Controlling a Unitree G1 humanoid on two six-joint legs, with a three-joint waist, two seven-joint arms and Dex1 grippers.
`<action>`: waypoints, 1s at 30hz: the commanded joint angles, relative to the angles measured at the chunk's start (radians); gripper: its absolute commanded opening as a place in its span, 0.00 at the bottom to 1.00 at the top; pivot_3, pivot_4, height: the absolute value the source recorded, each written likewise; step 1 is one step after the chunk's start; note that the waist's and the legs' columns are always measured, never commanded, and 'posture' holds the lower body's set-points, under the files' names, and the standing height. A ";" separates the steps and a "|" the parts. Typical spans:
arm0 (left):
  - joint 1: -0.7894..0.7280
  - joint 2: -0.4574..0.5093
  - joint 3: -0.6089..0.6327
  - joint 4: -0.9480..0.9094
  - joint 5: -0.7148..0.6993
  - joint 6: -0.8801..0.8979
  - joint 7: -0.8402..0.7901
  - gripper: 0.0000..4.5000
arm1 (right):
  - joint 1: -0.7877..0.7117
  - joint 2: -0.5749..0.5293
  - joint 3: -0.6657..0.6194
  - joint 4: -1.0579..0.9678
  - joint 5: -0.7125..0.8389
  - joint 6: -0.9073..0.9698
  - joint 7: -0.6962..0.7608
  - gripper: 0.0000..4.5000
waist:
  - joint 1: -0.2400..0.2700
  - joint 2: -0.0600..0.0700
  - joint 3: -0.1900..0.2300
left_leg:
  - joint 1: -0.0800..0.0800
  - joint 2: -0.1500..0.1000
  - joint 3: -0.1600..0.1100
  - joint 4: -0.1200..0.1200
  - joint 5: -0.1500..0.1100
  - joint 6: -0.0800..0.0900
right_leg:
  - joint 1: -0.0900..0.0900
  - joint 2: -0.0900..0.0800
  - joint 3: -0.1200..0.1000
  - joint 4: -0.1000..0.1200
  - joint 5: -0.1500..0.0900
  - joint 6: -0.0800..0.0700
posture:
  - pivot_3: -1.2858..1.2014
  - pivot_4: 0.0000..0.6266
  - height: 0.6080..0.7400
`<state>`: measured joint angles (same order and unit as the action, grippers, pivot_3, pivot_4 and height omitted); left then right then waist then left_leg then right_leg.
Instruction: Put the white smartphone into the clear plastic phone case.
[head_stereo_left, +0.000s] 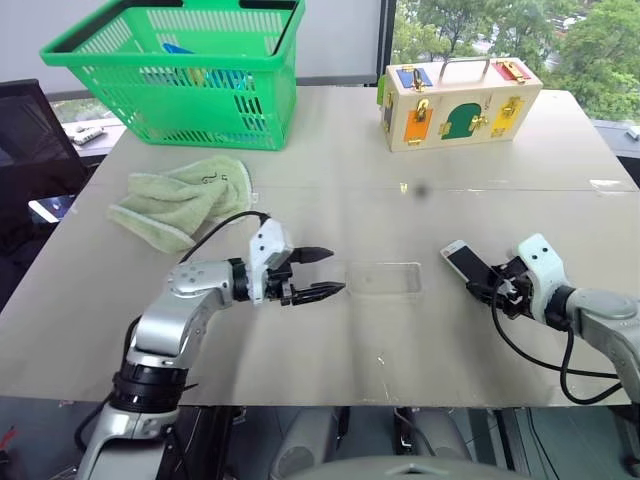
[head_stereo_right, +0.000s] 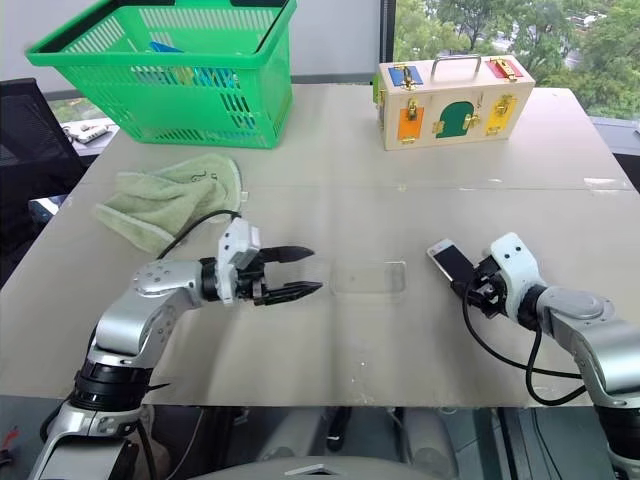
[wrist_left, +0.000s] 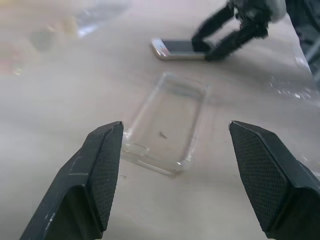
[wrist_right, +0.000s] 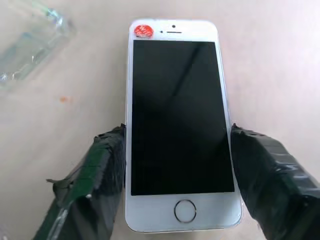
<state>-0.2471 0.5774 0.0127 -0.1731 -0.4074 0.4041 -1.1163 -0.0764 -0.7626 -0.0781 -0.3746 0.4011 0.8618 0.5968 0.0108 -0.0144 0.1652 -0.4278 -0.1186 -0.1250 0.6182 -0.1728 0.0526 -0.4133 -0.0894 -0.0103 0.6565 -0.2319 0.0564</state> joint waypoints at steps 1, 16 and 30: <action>0.024 0.003 0.037 -0.031 -0.029 -0.040 0.014 0.77 | 0.003 -0.003 0.008 0.003 0.013 -0.074 0.074 0.61 | 0.000 0.000 0.000 | 0.000 0.000 0.000 0.000 0.000 0.000 | 0.000 0.000 0.000 0.000 0.000 0.000 | 0.52 0.24 1.00; 0.020 0.019 0.031 0.012 -0.034 -0.042 0.036 0.77 | -0.246 0.025 0.148 -0.096 0.066 -0.042 0.161 0.61 | 0.002 0.003 0.002 | -0.003 0.000 0.000 -0.001 0.000 0.000 | -0.001 0.000 0.000 -0.001 0.001 -0.001 | 0.52 0.24 1.00; 0.061 0.028 0.031 -0.022 -0.035 -0.045 0.067 0.77 | -0.428 -0.040 0.476 0.056 -0.212 -0.265 0.345 0.61 | 0.002 0.003 0.002 | -0.003 0.000 0.000 -0.001 0.000 0.000 | -0.002 0.000 0.000 -0.002 0.001 -0.001 | 0.52 0.24 1.00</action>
<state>-0.1893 0.5981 0.0303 -0.1476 -0.4275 0.3680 -1.0587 -0.4769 -0.7970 0.3985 -0.3176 0.2180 0.6392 0.9240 0.0132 -0.0116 0.1671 -0.4311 -0.1188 -0.1247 0.6169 -0.1729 0.0525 -0.4155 -0.0896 -0.0104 0.6548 -0.2306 0.0568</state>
